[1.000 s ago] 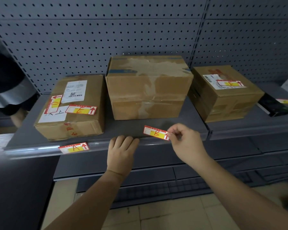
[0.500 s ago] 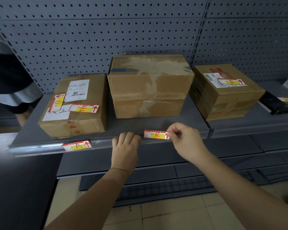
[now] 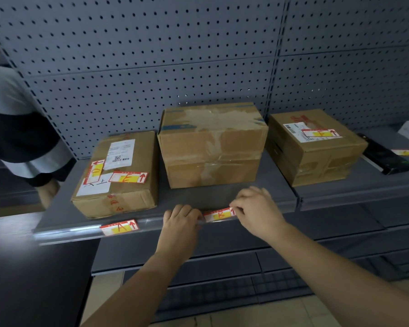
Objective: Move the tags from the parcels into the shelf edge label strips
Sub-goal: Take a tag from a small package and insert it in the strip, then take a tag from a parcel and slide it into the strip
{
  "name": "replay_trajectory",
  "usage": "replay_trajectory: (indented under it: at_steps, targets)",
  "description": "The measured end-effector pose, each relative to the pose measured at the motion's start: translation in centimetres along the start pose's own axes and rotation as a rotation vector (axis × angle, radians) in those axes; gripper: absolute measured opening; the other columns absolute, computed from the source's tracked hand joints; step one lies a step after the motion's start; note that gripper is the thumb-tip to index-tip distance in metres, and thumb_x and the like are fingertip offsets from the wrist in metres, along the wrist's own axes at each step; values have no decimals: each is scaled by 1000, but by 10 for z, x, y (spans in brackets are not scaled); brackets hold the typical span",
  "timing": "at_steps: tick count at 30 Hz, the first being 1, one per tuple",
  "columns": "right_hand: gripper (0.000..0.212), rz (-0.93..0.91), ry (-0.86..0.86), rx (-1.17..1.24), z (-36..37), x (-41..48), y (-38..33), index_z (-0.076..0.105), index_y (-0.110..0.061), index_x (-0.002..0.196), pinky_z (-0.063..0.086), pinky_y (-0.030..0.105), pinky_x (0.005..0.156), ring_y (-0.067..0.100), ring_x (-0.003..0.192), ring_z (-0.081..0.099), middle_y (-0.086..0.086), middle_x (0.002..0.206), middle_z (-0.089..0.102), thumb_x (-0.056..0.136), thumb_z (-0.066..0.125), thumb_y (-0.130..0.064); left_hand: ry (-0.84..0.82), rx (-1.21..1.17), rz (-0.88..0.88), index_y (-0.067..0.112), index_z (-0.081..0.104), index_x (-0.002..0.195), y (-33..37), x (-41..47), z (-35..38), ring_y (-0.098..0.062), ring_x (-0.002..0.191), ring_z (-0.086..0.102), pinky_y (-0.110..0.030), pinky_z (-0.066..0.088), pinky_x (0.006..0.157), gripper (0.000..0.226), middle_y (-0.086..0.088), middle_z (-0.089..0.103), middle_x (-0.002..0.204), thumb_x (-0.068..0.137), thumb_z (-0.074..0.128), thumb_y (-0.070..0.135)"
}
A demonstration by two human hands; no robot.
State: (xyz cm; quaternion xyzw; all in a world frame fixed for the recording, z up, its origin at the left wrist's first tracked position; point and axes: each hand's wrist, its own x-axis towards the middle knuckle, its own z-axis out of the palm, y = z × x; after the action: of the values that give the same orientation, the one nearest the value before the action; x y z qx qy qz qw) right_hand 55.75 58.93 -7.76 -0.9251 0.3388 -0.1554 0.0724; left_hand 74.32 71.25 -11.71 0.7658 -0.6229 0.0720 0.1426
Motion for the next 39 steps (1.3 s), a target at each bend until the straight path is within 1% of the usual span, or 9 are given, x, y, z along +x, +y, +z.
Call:
replay_trajectory:
  at_steps: [2,6,10,13,15,22,25,30,39]
  targets:
    - [18,-3,-5,-60,-1,-4,-1,79,-27,97,36,39,87,23,98,56,-4,97,69,92,62,-21,-23,-7,3,28,61,107,3,-1,-3,-18,101,50,-35,39,90,21,8,56,106,86,65,29]
    - [36,97,-34,2,-20,-10,-2,64,-26,130,36,40,102,22,119,51,-4,125,64,96,55,-36,-59,-9,-6,29,53,119,13,2,-23,-18,112,47,-37,35,97,32,8,51,117,89,60,39]
    - [43,186,4,128,-62,-6,-1,62,-19,132,44,42,104,24,127,48,3,137,56,93,61,-38,-56,-110,-62,30,46,124,38,34,-72,-20,118,45,-46,35,100,42,6,47,125,87,62,40]
    - [44,242,34,104,-105,-4,-2,61,-21,131,49,43,98,27,121,53,4,131,56,91,60,-40,-43,-142,-32,28,49,126,60,61,-113,-24,118,48,-48,41,98,44,2,49,129,85,60,36]
    - [40,276,74,77,-134,-8,-2,62,-21,126,51,44,92,29,114,56,5,124,58,91,59,-41,-4,-107,14,27,50,126,73,74,-137,-24,116,49,-47,44,95,44,2,52,127,85,60,39]
    - [47,503,221,-91,-218,-70,9,51,-24,136,48,42,95,27,120,52,3,133,54,93,53,-44,56,-97,257,27,53,119,137,102,-186,-24,112,50,-42,46,88,38,2,54,120,85,59,41]
    - [46,626,249,-133,-238,-114,21,48,-27,137,45,46,97,27,119,51,0,133,53,95,50,-45,66,-161,385,27,54,113,177,107,-185,-23,109,51,-43,48,84,34,3,53,113,83,61,41]
    - [47,827,316,-202,-265,-200,40,46,-27,140,44,45,101,25,123,49,-1,138,52,96,51,-42,30,-282,590,23,54,115,258,104,-173,-24,107,52,-41,48,86,37,0,53,112,84,63,41]
    - [46,1060,378,-251,-311,-334,97,48,-27,139,44,42,100,24,122,49,-1,137,51,97,51,-44,-21,-356,777,23,55,115,418,85,-155,-24,107,52,-41,49,82,37,1,52,112,84,64,42]
